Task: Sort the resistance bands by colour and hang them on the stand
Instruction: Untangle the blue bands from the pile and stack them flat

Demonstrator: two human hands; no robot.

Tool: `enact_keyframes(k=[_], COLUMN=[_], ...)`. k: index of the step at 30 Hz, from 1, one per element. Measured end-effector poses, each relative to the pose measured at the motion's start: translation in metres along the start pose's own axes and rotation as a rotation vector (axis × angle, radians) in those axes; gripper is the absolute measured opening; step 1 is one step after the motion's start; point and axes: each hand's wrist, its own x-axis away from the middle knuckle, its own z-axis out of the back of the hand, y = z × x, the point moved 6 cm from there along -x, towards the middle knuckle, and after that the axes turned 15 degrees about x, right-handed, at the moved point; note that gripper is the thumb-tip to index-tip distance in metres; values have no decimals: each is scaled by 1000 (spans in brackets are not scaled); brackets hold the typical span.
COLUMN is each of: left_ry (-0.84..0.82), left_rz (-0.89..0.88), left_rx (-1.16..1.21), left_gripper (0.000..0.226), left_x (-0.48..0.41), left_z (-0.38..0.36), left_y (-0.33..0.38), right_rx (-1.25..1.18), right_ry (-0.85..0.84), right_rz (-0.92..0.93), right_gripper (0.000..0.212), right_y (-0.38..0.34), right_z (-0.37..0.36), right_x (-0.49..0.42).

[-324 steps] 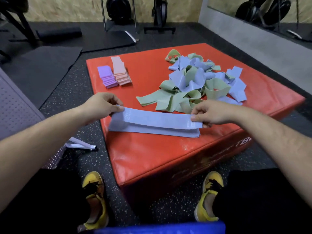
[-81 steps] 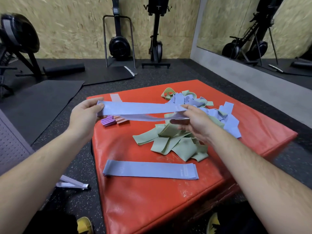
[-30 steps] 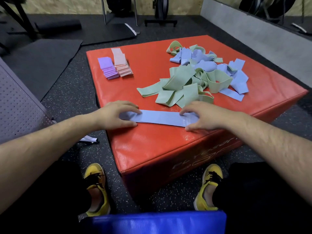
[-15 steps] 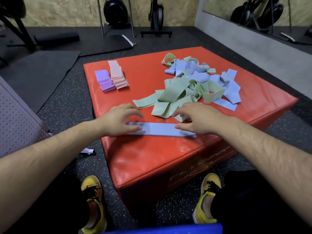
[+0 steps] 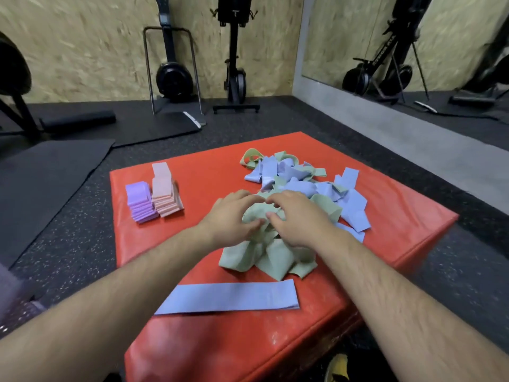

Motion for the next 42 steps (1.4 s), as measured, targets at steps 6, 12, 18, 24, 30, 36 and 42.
enact_keyframes(k=[6,12,18,24,30,36,42], left_ry=[-89,-176,-274,-286,-103,106,204], left_rz=[22,56,137,54,-38,-50,-30], left_rx=[-68,-25,-103,-170,-105,195,395], left_gripper=[46,37,40,8,13,3,10], left_x=[-77,-147,-186,-187,-181,-166,-135], left_z=[-40,-77,-100,-93,-36,49,111], left_y=[0,1,-5,4,22,49,61], right_rx=[25,-57,-106,-230,-272,-532,-919], right_ry=[54,-29,-119,-67,262,357,322], right_rz=[-180,-359,-403,-510,-449,-371,-180], right_gripper=[35,45,48,36,20,10,13], right_y=[61,119,131,140,128,111,58], right_z=[-12,-43,-65,-73,-28,15,78], right_x=[-37,-55,-65,-71,-72,-74,-67])
